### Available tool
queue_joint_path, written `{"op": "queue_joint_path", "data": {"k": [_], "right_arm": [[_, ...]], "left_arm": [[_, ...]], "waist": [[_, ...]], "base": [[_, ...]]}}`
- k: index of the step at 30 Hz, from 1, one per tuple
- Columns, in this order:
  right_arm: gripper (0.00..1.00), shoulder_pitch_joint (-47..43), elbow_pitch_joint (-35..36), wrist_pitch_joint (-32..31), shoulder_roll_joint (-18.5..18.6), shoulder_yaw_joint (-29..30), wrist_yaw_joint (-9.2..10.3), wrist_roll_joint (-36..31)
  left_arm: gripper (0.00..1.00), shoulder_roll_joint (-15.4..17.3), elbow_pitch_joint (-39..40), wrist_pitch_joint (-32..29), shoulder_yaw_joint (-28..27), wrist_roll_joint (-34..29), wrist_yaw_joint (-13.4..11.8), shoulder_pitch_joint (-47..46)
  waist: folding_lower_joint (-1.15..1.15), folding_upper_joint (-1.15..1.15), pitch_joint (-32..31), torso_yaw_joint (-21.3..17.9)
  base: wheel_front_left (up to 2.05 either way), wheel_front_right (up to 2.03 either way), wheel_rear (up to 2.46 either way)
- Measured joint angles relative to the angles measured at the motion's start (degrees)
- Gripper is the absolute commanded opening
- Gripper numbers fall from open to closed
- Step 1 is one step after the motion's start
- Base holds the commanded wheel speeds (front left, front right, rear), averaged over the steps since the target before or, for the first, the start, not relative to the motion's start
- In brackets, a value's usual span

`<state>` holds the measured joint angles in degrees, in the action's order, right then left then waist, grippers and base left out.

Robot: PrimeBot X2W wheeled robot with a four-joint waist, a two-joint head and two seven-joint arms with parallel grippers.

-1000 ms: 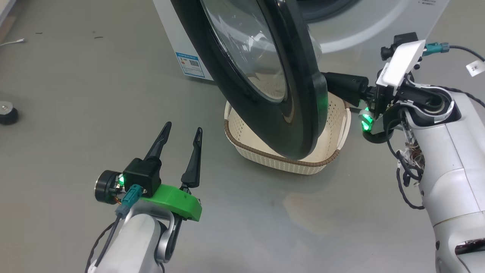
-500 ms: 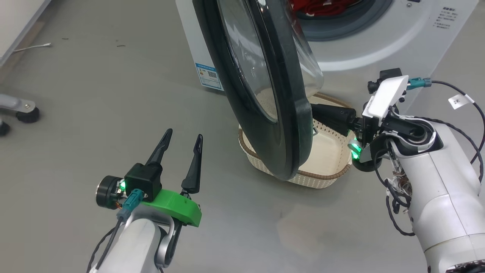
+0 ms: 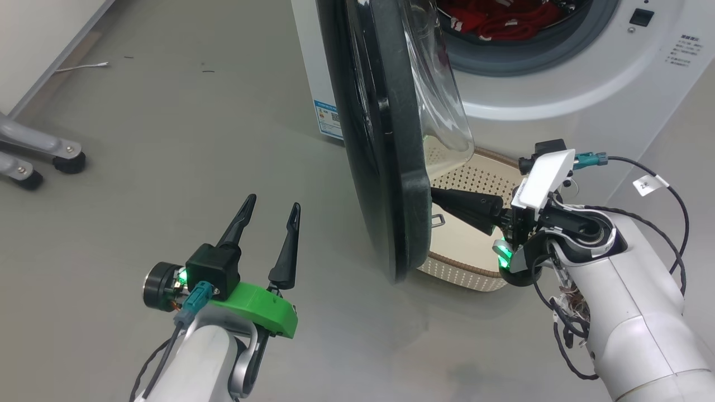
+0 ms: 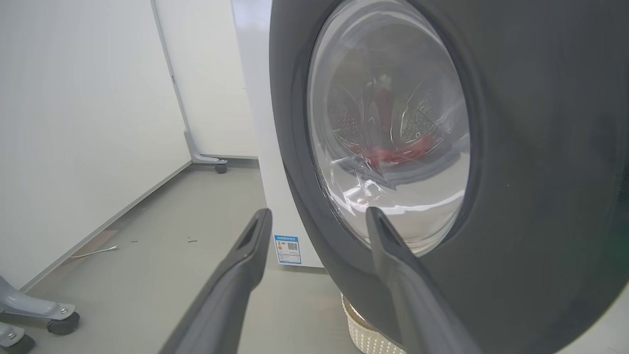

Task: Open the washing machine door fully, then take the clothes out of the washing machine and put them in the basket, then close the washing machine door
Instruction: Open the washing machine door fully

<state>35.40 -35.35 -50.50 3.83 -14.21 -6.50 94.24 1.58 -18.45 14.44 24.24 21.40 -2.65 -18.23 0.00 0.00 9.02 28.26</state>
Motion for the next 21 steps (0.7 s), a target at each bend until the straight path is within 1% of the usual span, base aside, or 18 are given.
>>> {"op": "queue_joint_path", "data": {"k": [5,9,17,21], "right_arm": [[0.0,-1.67,1.45,0.9,0.19,-3.97,-0.01,4.5],[0.0,-2.71,2.24,2.29,-0.11,-6.84,-0.15,6.51],[0.0,-3.52,3.37,5.65,0.0,-10.14,-0.16,9.0],[0.0,-4.43,3.72,7.6,-0.1,-10.68,-0.18,9.83]], "left_arm": [[1.0,0.03,-0.22,0.0,0.01,-0.01,0.01,0.55],[1.0,0.03,-0.44,0.0,0.08,-0.01,0.19,0.92],[1.0,0.07,-0.75,0.0,0.01,-0.01,0.24,0.96],[1.0,0.1,-1.13,0.0,-0.2,-0.33,0.25,1.19]], "waist": [[0.0,0.0,-0.41,0.84],[0.0,0.0,-0.6,1.23],[0.0,0.0,-0.98,1.56],[0.0,0.0,-1.52,1.37]], "base": [[0.0,0.0,0.0],[0.0,0.0,0.0],[0.0,0.0,0.0],[0.0,0.0,0.0]]}}
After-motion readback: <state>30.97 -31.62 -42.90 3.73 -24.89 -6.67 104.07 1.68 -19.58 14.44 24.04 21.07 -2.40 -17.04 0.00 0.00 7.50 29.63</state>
